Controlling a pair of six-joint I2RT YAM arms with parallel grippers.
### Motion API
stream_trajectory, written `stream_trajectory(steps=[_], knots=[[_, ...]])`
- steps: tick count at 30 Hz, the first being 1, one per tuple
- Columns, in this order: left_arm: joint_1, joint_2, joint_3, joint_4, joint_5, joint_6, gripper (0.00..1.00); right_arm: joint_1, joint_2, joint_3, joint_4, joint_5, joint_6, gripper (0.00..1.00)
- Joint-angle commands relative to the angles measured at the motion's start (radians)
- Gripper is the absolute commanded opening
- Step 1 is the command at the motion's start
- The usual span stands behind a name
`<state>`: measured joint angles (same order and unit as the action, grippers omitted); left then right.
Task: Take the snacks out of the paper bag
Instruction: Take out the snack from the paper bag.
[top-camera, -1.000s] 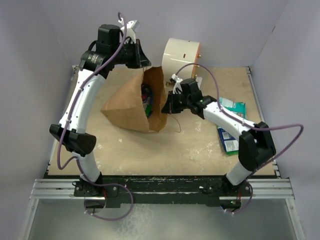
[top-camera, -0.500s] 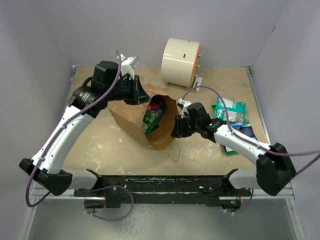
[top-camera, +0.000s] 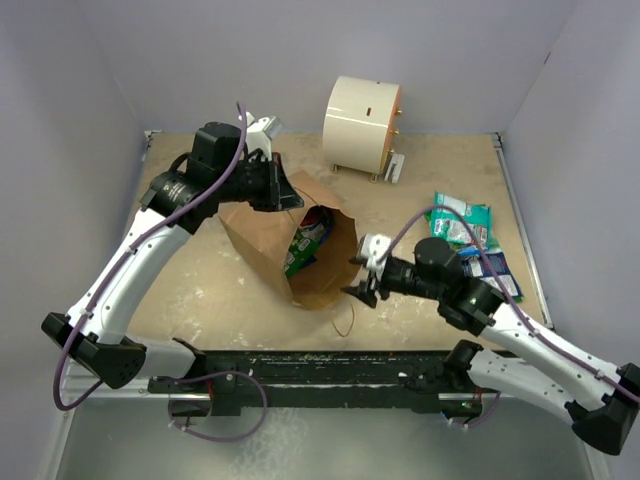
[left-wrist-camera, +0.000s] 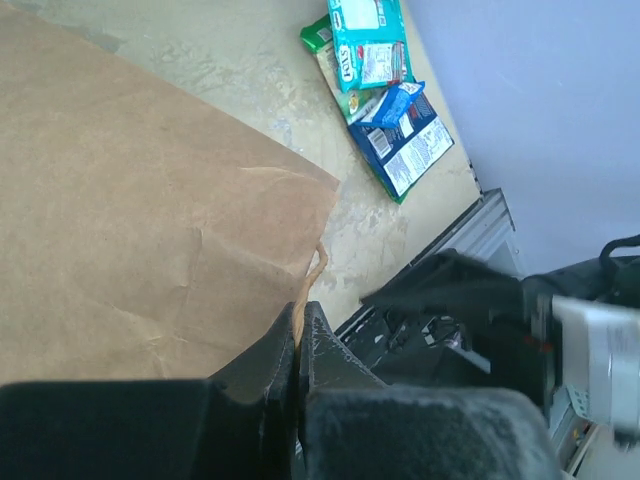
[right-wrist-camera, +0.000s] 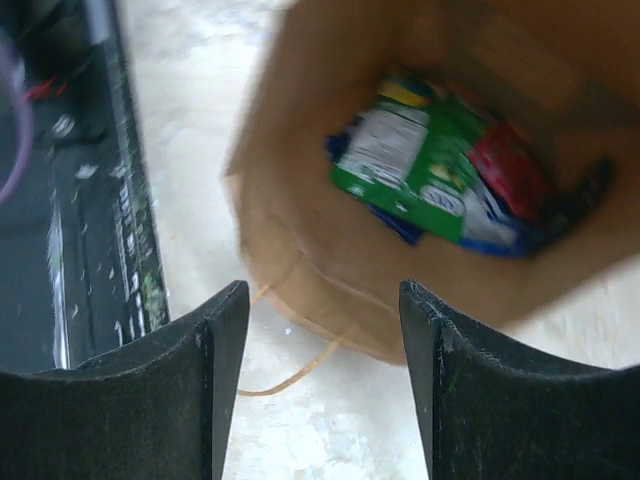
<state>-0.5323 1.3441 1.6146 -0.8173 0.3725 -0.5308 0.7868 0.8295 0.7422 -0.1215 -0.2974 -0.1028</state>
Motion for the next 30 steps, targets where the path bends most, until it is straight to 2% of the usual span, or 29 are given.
stream_trajectory(steps=[1,7,11,15,21,27,30], knots=[[0.002,-0.006,0.045,0.004,0.042,0.032,0.00,0.127,-0.002,-0.060,0.118,-0.166,-0.514,0.64],[0.002,-0.024,0.049,0.010,0.085,0.071,0.00,0.160,0.207,0.039,0.108,-0.071,-0.804,0.54],[0.002,-0.028,0.057,0.004,0.118,0.100,0.00,0.160,0.359,0.059,0.177,-0.066,-0.886,0.46],[0.002,-0.021,0.079,-0.020,0.147,0.125,0.00,0.158,0.492,0.058,0.308,-0.043,-0.883,0.45],[0.002,-0.047,0.047,0.004,0.188,0.117,0.00,0.122,0.643,0.042,0.567,-0.029,-0.797,0.50],[0.002,-0.046,0.032,0.021,0.245,0.113,0.00,0.105,0.766,0.073,0.647,-0.039,-0.782,0.56],[0.002,-0.045,0.031,0.038,0.260,0.101,0.00,0.096,0.817,0.051,0.758,-0.031,-0.720,0.60]])
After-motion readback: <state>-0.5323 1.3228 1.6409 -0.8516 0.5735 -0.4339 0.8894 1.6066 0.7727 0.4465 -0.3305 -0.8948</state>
